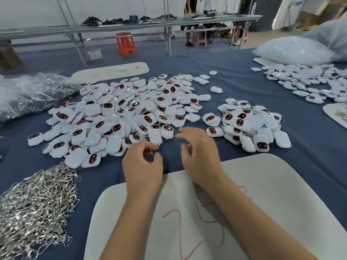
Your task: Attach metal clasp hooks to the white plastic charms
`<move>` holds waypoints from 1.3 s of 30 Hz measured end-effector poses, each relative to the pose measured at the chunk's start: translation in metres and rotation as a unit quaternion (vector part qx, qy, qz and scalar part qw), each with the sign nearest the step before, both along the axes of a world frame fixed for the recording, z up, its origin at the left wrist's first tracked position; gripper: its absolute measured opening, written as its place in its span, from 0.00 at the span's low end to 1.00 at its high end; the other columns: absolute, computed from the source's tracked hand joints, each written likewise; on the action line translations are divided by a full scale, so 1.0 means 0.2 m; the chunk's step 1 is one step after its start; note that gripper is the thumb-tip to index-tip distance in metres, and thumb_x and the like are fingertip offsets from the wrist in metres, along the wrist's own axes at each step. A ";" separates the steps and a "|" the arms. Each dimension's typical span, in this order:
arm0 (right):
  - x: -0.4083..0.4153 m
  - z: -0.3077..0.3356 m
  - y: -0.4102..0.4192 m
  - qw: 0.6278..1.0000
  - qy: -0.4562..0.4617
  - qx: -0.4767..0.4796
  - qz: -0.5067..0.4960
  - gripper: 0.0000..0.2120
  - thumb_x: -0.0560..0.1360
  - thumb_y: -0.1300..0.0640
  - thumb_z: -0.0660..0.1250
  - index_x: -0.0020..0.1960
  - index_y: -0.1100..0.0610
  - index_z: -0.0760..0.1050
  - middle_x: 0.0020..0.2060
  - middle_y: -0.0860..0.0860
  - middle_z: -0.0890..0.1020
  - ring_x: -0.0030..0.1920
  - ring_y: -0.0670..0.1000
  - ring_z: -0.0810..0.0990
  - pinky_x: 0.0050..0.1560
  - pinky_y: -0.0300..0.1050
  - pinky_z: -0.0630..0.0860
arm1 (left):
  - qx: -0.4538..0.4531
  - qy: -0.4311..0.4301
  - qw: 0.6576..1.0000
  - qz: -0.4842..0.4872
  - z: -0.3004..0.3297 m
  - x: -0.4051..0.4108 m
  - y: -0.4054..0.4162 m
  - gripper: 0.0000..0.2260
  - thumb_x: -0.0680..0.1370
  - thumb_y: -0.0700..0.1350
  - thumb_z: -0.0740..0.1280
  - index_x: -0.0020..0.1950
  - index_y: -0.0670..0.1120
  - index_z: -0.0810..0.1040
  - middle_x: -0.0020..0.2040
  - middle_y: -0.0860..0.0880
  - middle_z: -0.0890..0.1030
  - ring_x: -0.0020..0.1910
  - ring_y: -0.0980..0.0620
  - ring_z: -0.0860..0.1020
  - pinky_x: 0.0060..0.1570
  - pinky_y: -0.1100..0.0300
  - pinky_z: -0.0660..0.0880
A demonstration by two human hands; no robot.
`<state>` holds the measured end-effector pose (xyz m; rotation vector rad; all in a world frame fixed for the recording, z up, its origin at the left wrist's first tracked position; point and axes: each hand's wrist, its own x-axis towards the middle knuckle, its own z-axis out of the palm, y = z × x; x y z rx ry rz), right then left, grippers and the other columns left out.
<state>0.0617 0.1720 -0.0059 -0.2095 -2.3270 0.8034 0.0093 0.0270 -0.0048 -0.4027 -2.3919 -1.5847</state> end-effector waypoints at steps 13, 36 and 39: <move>-0.27 0.09 -0.30 0.962 -0.218 0.155 0.049 0.27 0.77 0.64 0.67 0.74 0.51 0.69 0.69 0.52 0.70 0.70 0.57 0.66 0.61 0.53 0.73 | 0.121 -0.122 0.976 0.136 0.04 -0.10 -0.13 0.11 0.73 0.35 0.67 0.42 0.51 0.83 0.39 0.55 0.82 0.34 0.60 0.76 0.39 0.64 0.72; -0.37 0.07 -0.94 0.926 -0.212 0.216 0.225 0.09 0.84 0.51 0.65 0.62 0.52 0.76 0.58 0.51 0.76 0.54 0.59 0.80 0.49 0.51 0.75 | 0.399 -0.023 0.791 0.463 0.15 -0.33 -0.85 0.06 0.75 0.36 0.64 0.42 0.45 0.79 0.42 0.46 0.82 0.36 0.51 0.76 0.37 0.60 0.73; -0.36 0.06 -0.93 0.912 -0.220 0.271 0.216 0.08 0.83 0.57 0.66 0.61 0.55 0.72 0.58 0.52 0.76 0.51 0.58 0.81 0.43 0.49 0.70 | 0.353 0.005 0.817 0.456 0.17 -0.31 -0.80 0.06 0.75 0.38 0.65 0.41 0.47 0.79 0.40 0.50 0.81 0.37 0.54 0.76 0.39 0.62 0.74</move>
